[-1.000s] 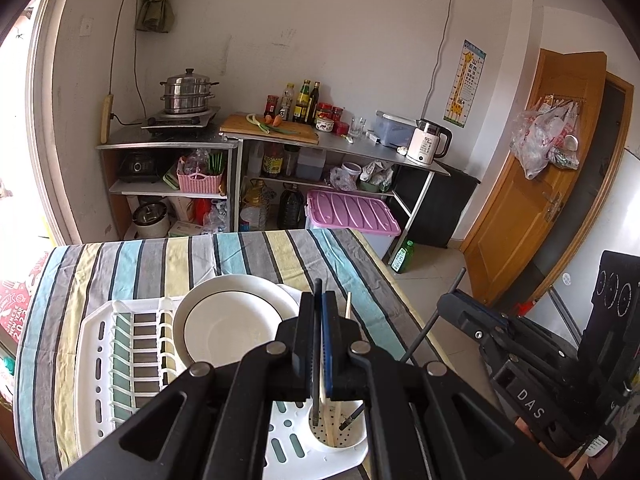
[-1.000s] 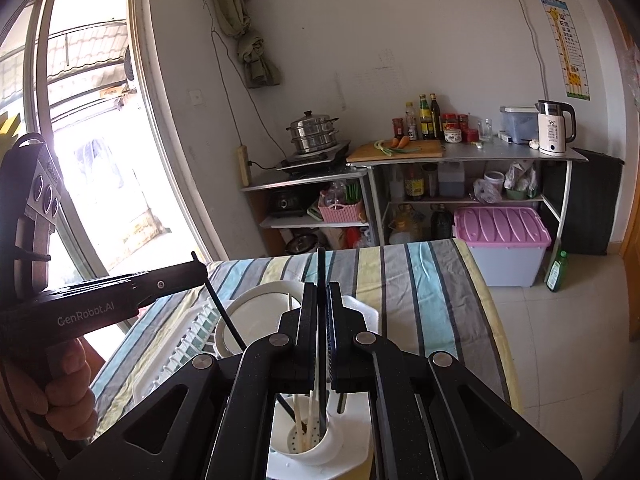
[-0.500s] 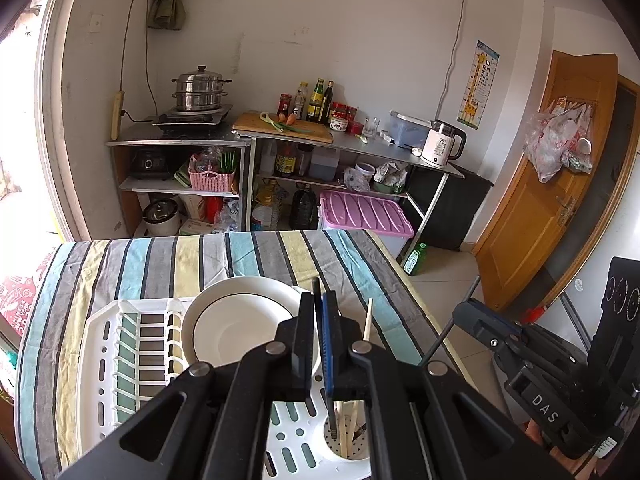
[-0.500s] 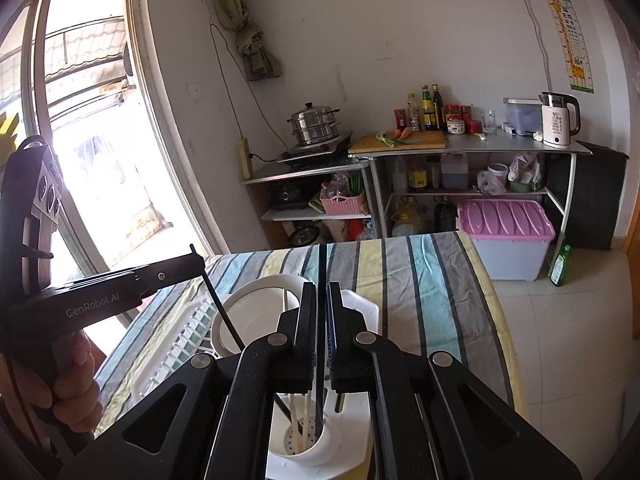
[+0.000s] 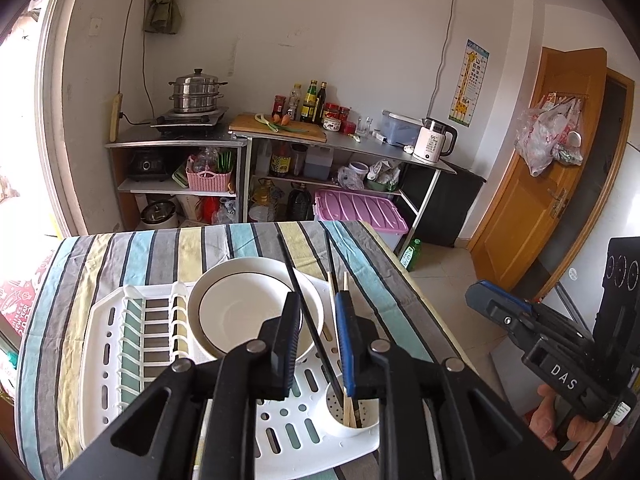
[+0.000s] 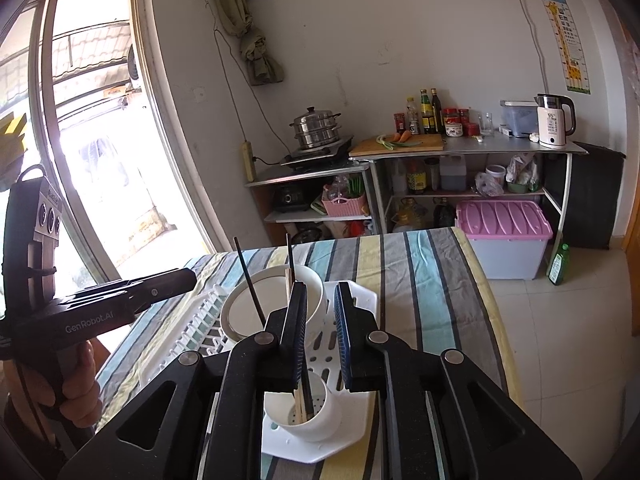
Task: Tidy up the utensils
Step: 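Lower the black chopstick into the white cup and open the right gripper, then raise the open right gripper away from the white cup, then move the open right gripper back to the chopsticks on the cloth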
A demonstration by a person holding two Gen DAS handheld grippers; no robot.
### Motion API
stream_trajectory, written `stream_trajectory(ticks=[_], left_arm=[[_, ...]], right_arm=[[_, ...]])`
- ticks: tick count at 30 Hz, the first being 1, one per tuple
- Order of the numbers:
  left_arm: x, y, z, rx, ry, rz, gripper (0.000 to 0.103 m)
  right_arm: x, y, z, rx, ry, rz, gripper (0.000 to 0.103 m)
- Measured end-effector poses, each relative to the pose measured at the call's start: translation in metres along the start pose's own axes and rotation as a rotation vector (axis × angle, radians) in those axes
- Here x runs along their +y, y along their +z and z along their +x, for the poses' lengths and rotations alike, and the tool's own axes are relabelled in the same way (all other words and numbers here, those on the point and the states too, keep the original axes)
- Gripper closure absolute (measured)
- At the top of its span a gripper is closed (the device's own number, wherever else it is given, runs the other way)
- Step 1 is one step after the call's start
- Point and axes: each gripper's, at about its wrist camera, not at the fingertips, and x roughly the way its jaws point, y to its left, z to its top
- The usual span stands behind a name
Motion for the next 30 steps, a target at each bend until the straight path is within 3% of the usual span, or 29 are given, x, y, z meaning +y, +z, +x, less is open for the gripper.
stream_trajectory(ticks=[16, 30], left_arm=[[-0.001, -0.12, -0.082, -0.029, 0.064, 0.027, 0.084], [-0.009, -0.206, -0.128, -0.012, 0.082, 0.028, 0.084]], right_arm=[[0.037, -0.084, -0.099, -0.026, 0.017, -0.077, 0.089], [0.043, -0.156, -0.137, 0.041, 0.028, -0.055, 0.088]])
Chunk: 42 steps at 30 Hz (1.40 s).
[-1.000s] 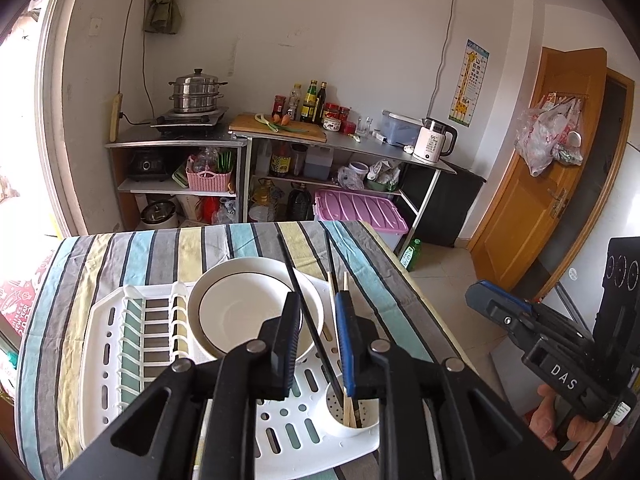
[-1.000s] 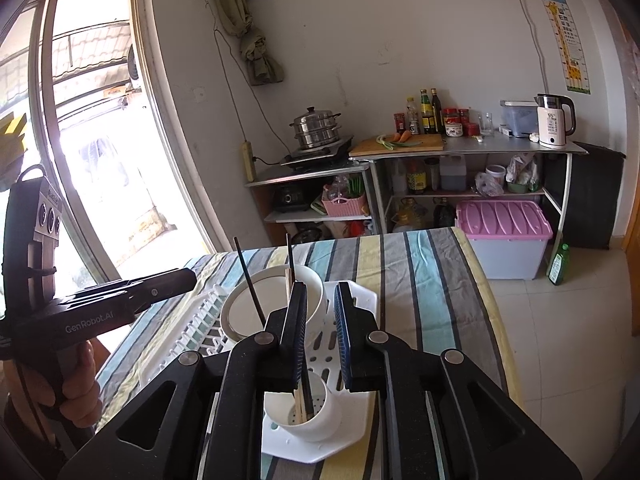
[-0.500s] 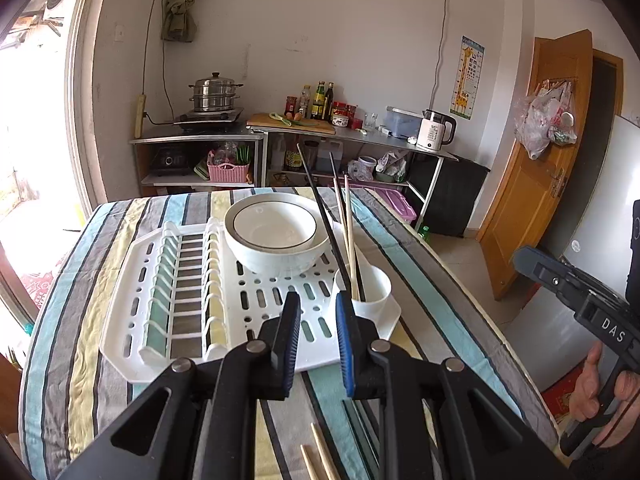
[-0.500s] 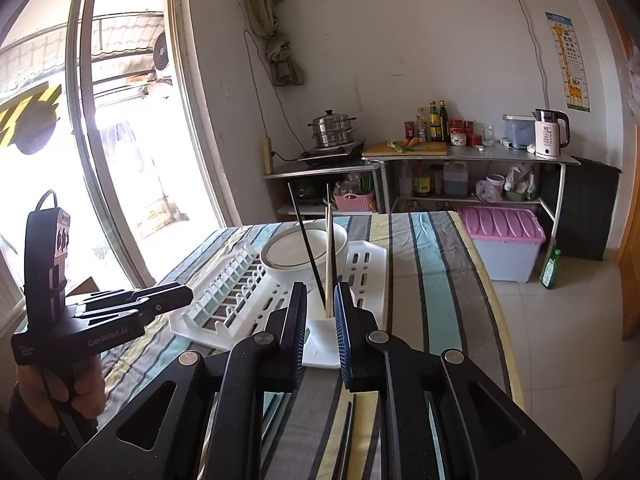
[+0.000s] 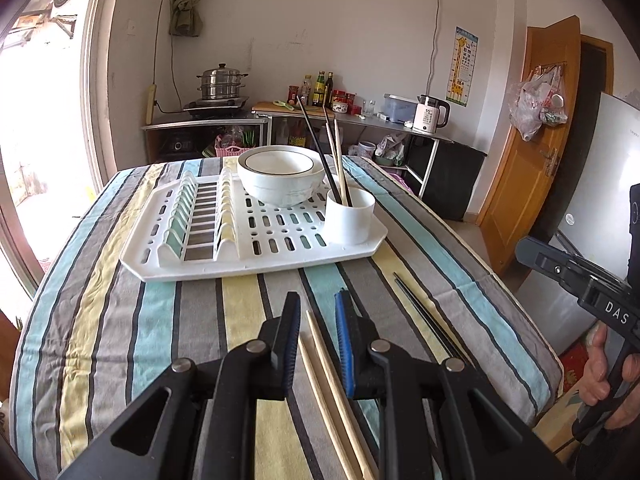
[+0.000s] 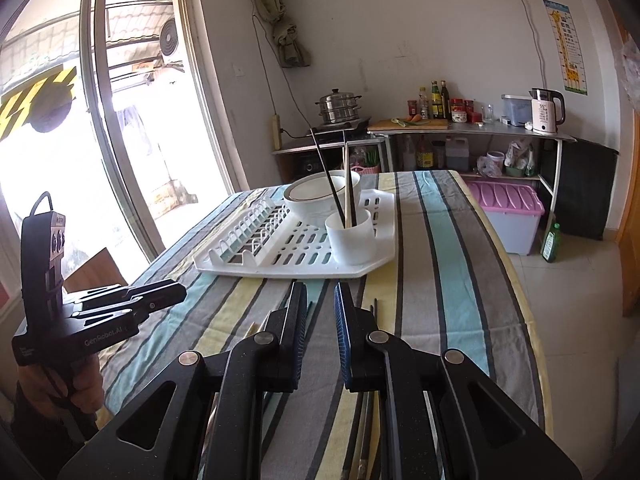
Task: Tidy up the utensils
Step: 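Move the open right gripper back to the chopsticks on the cloth, then position the right gripper over a light wooden chopstick on the cloth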
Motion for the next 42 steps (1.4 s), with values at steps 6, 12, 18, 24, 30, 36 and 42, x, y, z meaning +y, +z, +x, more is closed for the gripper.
stream_trajectory(ticks=[6, 12, 18, 24, 30, 36, 42], left_arm=[[0.002, -0.028, -0.005, 0.033, 0.011, -0.017, 0.084], [0.002, -0.046, 0.001, 0.077, 0.02, -0.02, 0.084], [0.002, -0.049, 0.009, 0.096, 0.018, -0.033, 0.084], [0.004, -0.049, 0.022, 0.123, 0.026, -0.038, 0.084], [0.005, -0.048, 0.034, 0.146, 0.024, -0.042, 0.084], [0.006, -0.046, 0.045, 0.169, 0.029, -0.038, 0.083], [0.008, -0.042, 0.054, 0.184, 0.027, -0.044, 0.082]], right_arm=[[-0.001, -0.023, -0.006, 0.028, 0.002, 0.023, 0.088], [-0.002, -0.028, -0.006, 0.044, -0.009, 0.017, 0.088], [-0.004, -0.033, 0.002, 0.066, -0.014, 0.019, 0.088], [-0.011, -0.034, 0.012, 0.09, -0.024, 0.027, 0.088], [-0.015, -0.033, 0.021, 0.111, -0.03, 0.025, 0.088], [-0.019, -0.03, 0.034, 0.139, -0.038, 0.018, 0.088], [-0.025, -0.03, 0.048, 0.171, -0.048, 0.017, 0.088]])
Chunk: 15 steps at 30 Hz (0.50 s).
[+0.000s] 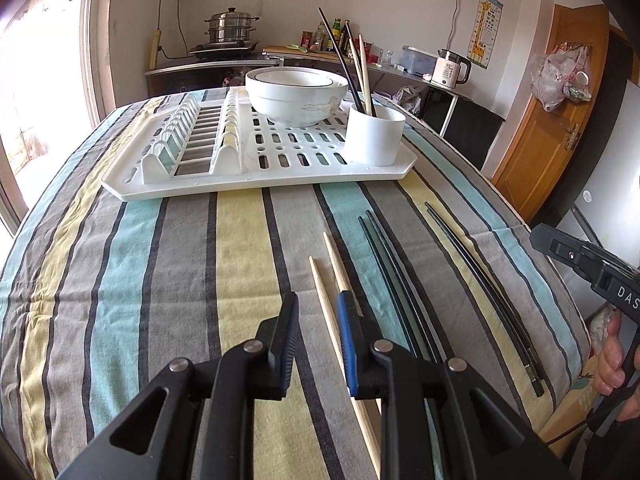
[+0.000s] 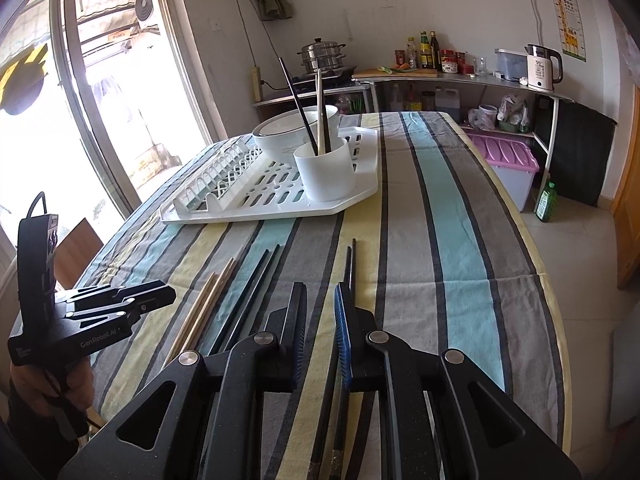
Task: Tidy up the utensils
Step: 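Position the right gripper over a light wooden chopstick on the cloth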
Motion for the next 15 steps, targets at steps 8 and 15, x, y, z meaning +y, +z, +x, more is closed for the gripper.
stream_trajectory(ticks=[8, 15], left_arm=[[0.002, 0.005, 0.018, 0.042, -0.009, -0.007, 0.081], [0.003, 0.007, 0.029, 0.07, 0.0, -0.008, 0.081]], right_arm=[[-0.011, 0.006, 0.019, 0.041, -0.011, -0.003, 0.088], [-0.023, 0.014, 0.049, 0.106, -0.029, -0.014, 0.088]])
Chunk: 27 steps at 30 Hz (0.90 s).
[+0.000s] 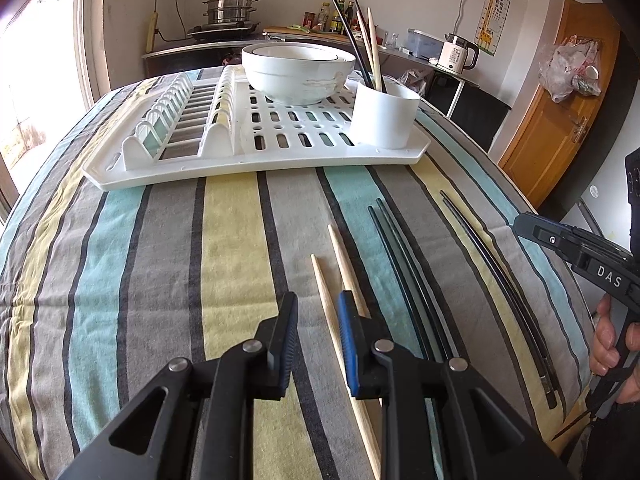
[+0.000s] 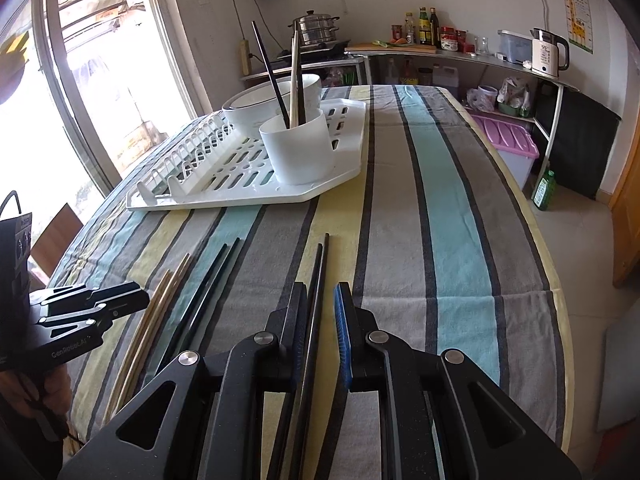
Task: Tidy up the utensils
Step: 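Position the right gripper over a light wooden chopstick on the cloth, then close the right gripper on the light wooden chopstick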
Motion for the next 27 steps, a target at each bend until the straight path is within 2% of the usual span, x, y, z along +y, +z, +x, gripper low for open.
stream_trajectory(ticks=[9, 14, 21, 27], left_arm=[[0.0, 0.002, 0.008, 0.016, 0.007, 0.001, 0.081], [-0.001, 0.002, 0.009, 0.015, 0.009, 0.007, 0.081], [-0.003, 0.004, 0.011, 0.011, 0.019, 0.018, 0.079], [-0.008, 0.006, 0.014, 0.012, 0.054, 0.028, 0.079]], right_arm=[[-0.001, 0.007, 0.034, 0.076, 0.001, -0.026, 0.088], [-0.002, 0.005, 0.038, 0.093, -0.003, -0.034, 0.088], [0.008, 0.003, 0.039, 0.112, -0.055, -0.107, 0.088], [0.005, 0.011, 0.044, 0.131, -0.096, -0.105, 0.088]])
